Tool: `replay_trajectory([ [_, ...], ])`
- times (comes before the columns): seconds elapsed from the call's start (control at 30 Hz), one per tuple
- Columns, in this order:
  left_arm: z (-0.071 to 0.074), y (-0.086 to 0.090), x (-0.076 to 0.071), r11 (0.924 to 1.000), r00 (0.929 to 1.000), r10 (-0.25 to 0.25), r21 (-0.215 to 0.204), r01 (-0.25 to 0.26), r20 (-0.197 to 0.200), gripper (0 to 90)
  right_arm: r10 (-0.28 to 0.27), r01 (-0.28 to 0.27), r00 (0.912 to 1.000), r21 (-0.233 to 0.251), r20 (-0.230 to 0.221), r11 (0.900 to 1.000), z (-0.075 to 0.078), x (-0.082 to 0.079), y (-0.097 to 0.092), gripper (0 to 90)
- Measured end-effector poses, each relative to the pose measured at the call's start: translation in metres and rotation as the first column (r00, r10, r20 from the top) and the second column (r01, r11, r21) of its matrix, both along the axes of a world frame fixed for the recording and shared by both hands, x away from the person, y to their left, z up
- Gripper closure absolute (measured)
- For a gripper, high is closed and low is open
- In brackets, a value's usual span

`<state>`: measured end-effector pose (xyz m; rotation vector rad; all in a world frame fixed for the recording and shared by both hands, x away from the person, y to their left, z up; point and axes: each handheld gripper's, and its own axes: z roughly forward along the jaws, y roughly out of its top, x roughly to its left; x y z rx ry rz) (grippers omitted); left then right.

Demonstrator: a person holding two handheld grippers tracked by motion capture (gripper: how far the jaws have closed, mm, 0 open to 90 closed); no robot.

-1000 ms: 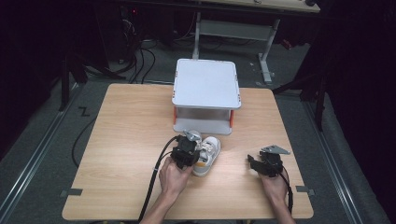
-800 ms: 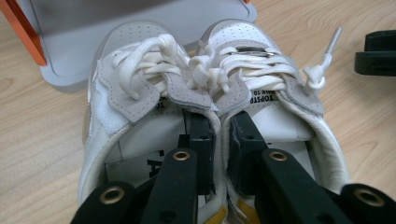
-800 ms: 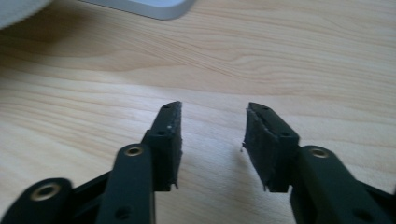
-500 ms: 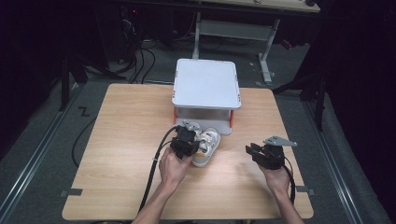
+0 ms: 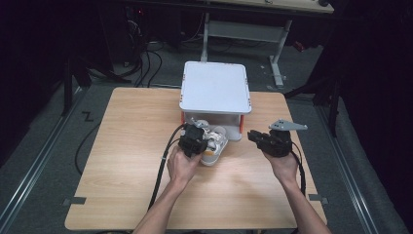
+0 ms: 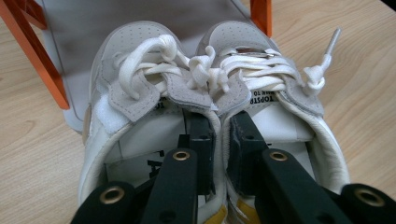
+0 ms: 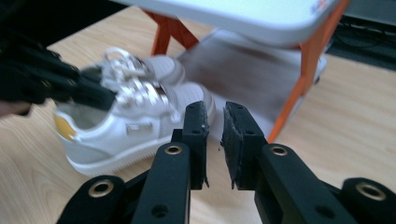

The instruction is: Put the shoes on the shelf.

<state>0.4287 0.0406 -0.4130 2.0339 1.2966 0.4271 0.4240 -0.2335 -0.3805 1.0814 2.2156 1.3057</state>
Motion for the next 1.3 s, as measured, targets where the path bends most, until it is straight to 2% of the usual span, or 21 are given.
replay_trajectory([
  [0.13, 0.0, -0.001, 0.006, 0.9999, 0.9998, 0.013, 0.006, -0.013, 0.013, 81.5, 0.013, -0.013, 0.9995, -0.004, 0.029, 0.9999, 0.015, 0.008, 0.008, 80.1],
  [0.37, -0.001, -0.005, 0.017, 0.9997, 0.9994, 0.023, 0.006, -0.023, 0.024, 81.4, 0.013, -0.015, 0.9931, 0.008, 0.117, 0.9999, 0.039, 0.024, 0.023, 76.8],
  [0.53, -0.003, -0.006, 0.023, 0.9992, 0.9988, 0.038, 0.012, -0.038, 0.031, 81.4, 0.012, -0.012, 0.9896, 0.005, 0.144, 0.9999, 0.05, 0.04, 0.039, 73.7],
  [0.57, -0.003, -0.006, 0.025, 0.999, 0.9986, 0.044, 0.011, -0.044, 0.031, 81.4, 0.009, -0.01, 0.9882, 0.005, 0.153, 0.9999, 0.05, 0.043, 0.042, 73.6],
  [0.67, -0.003, -0.007, 0.03, 0.9984, 0.9979, 0.055, 0.012, -0.055, 0.035, 81.4, -0.001, 0.003, 0.9912, -0.015, 0.132, 0.9999, 0.049, 0.055, 0.053, 73.4],
  [0.8, -0.005, -0.011, 0.034, 0.9974, 0.9962, 0.072, -0.005, -0.071, 0.05, 81.4, -0.028, 0.031, 0.9913, -0.027, 0.129, 0.9991, 0.042, 0.07, 0.062, 72.9],
  [0.9, -0.011, -0.013, 0.039, 0.9963, 0.9951, 0.085, -0.009, -0.085, 0.051, 81.4, -0.056, 0.06, 0.9936, -0.04, 0.098, 0.9974, 0.034, 0.083, 0.066, 70.0],
  [1.03, -0.019, -0.016, 0.045, 0.9946, 0.9937, 0.104, -0.011, -0.103, 0.043, 81.3, -0.082, 0.087, 0.9917, -0.053, 0.099, 0.9948, 0.033, 0.092, 0.071, 66.0],
  [1.17, -0.024, -0.018, 0.049, 0.9935, 0.9926, 0.113, -0.01, -0.113, 0.044, 81.1, -0.098, 0.107, 0.9876, -0.067, 0.122, 0.992, 0.032, 0.097, 0.077, 62.2],
  [1.3, -0.028, -0.02, 0.053, 0.9921, 0.9908, 0.125, -0.002, -0.125, 0.05, 80.8, -0.108, 0.116, 0.9891, -0.077, 0.1, 0.9902, 0.027, 0.1, 0.079, 59.3],
])
